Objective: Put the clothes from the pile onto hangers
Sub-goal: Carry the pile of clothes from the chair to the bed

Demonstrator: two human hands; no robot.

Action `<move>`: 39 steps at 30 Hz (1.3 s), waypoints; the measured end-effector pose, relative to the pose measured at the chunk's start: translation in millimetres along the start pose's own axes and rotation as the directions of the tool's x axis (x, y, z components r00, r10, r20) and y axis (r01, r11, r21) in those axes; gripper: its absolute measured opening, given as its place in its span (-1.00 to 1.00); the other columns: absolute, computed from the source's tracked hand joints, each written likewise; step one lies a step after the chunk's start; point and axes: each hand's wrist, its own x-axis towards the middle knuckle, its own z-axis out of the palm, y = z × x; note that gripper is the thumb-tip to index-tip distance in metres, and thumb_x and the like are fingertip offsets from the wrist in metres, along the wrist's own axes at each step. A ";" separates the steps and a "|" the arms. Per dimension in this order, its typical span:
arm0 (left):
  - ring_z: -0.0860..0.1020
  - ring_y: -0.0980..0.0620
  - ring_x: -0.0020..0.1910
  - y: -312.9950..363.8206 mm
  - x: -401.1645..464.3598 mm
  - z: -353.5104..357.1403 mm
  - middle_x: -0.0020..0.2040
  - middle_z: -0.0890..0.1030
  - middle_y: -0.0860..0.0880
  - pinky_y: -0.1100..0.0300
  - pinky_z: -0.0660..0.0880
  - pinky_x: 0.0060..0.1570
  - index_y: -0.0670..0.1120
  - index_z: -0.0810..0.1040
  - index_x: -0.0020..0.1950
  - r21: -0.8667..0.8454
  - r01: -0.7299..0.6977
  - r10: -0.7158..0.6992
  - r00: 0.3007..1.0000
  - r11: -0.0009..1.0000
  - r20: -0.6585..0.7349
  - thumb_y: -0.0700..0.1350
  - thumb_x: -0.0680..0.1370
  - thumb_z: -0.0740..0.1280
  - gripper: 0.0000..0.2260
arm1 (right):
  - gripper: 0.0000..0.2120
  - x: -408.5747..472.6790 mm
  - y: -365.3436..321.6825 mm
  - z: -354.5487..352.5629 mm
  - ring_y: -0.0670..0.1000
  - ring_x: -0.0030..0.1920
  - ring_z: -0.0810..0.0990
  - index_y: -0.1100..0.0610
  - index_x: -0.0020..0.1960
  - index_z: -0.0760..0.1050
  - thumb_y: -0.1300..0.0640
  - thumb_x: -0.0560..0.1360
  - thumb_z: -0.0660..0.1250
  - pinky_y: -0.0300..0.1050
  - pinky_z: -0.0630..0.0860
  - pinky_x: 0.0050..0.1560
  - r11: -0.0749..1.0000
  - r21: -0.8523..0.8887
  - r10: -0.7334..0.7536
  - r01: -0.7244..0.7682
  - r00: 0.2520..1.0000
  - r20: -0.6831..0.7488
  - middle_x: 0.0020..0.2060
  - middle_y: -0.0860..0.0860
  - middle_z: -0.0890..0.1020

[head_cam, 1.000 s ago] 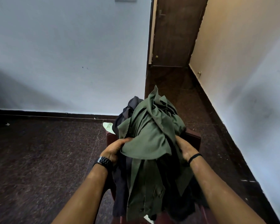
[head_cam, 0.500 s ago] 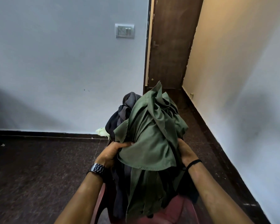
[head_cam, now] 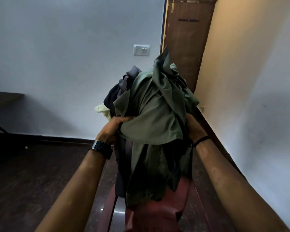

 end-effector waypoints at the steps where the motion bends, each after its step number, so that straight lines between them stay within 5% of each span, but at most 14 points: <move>1: 0.66 0.11 -0.25 3.5 -17.1 1.0 -0.25 0.70 0.01 0.31 0.58 -0.17 -0.05 0.72 -0.33 0.001 -0.016 0.016 1.000 1.000 -0.020 -0.27 0.42 0.25 -0.72 | -0.71 -13.3 -1.2 9.0 0.02 -0.04 0.56 0.22 0.15 0.50 0.22 0.64 0.02 -0.27 0.54 -0.20 1.000 -0.025 -0.017 0.017 1.000 -0.006 -0.27 0.02 0.61; 7: 0.64 0.14 -0.32 14.3 -130.7 9.7 -0.32 0.68 0.03 0.33 0.55 -0.28 -0.06 0.70 -0.39 0.055 -0.131 0.139 0.978 0.990 -0.155 -0.33 0.55 0.15 -0.55 | -0.68 -94.9 11.7 46.1 -0.07 -0.34 0.65 0.17 -0.11 0.48 0.21 0.65 -0.01 -0.30 0.54 -0.37 1.000 -0.001 -0.005 0.005 0.984 0.180 -0.42 -0.04 0.67; 12: 0.65 0.09 -0.24 1.1 -241.6 13.8 -0.25 0.69 -0.01 0.29 0.57 -0.18 -0.10 0.71 -0.34 0.078 -0.114 0.131 0.950 0.990 -0.284 -0.31 0.55 0.18 -0.61 | -0.44 -166.0 44.6 71.0 -0.05 -0.34 0.67 0.15 -0.38 0.67 0.19 0.63 0.03 -0.29 0.55 -0.37 0.989 0.101 0.070 -0.110 0.939 0.337 -0.38 0.02 0.68; 19: 0.64 0.16 -0.27 -17.2 -405.3 16.9 -0.28 0.69 0.04 0.34 0.55 -0.24 -0.06 0.70 -0.37 0.050 -0.115 0.125 0.870 0.992 -0.476 -0.28 0.57 0.14 -0.55 | -0.38 -274.1 92.3 126.0 -0.07 -0.44 0.63 0.15 -0.52 0.61 0.25 0.62 0.02 -0.34 0.49 -0.45 0.979 0.028 0.157 -0.200 0.838 0.523 -0.48 0.00 0.63; 26: 0.63 0.13 -0.37 -10.4 -542.3 -3.5 -0.36 0.67 0.00 0.33 0.55 -0.33 -0.09 0.69 -0.43 0.042 -0.160 0.144 0.709 0.986 -0.691 -0.28 0.57 0.16 -0.54 | -0.56 -348.0 137.0 213.6 -0.07 -0.36 0.57 0.10 -0.30 0.51 0.23 0.64 0.00 -0.37 0.46 -0.48 0.973 -0.088 0.222 -0.212 0.779 0.587 -0.57 -0.13 0.58; 30: 0.62 0.10 -0.40 -8.1 -616.1 -32.4 -0.39 0.66 -0.02 0.31 0.53 -0.38 -0.12 0.68 -0.44 0.019 -0.182 0.125 0.587 0.983 -0.800 -0.26 0.57 0.15 -0.55 | -0.32 -386.0 166.0 276.9 -0.10 -0.47 0.61 0.16 -0.57 0.58 0.26 0.63 -0.03 -0.33 0.48 -0.47 0.936 -0.100 0.298 -0.337 0.608 0.736 -0.52 -0.01 0.61; 36: 0.60 0.14 -0.44 -10.5 -724.1 -88.4 -0.44 0.64 0.01 0.35 0.51 -0.41 -0.10 0.66 -0.48 0.059 -0.209 0.142 0.407 0.976 -0.902 -0.29 0.58 0.12 -0.50 | -0.30 -438.6 231.6 381.8 -0.13 -0.53 0.56 0.12 -0.61 0.55 0.27 0.63 -0.01 -0.35 0.45 -0.48 0.918 -0.191 0.342 -0.349 0.447 0.827 -0.57 -0.04 0.57; 39: 0.61 0.17 -0.43 -9.4 -779.2 -131.8 -0.42 0.64 0.03 0.36 0.52 -0.37 -0.07 0.66 -0.48 0.081 -0.219 0.148 0.310 0.972 -0.939 -0.29 0.57 0.14 -0.51 | -0.42 -460.3 275.4 442.6 -0.07 -0.37 0.64 0.11 -0.44 0.65 0.22 0.63 0.04 -0.25 0.53 -0.30 0.881 -0.225 0.397 -0.417 0.391 0.830 -0.40 0.01 0.66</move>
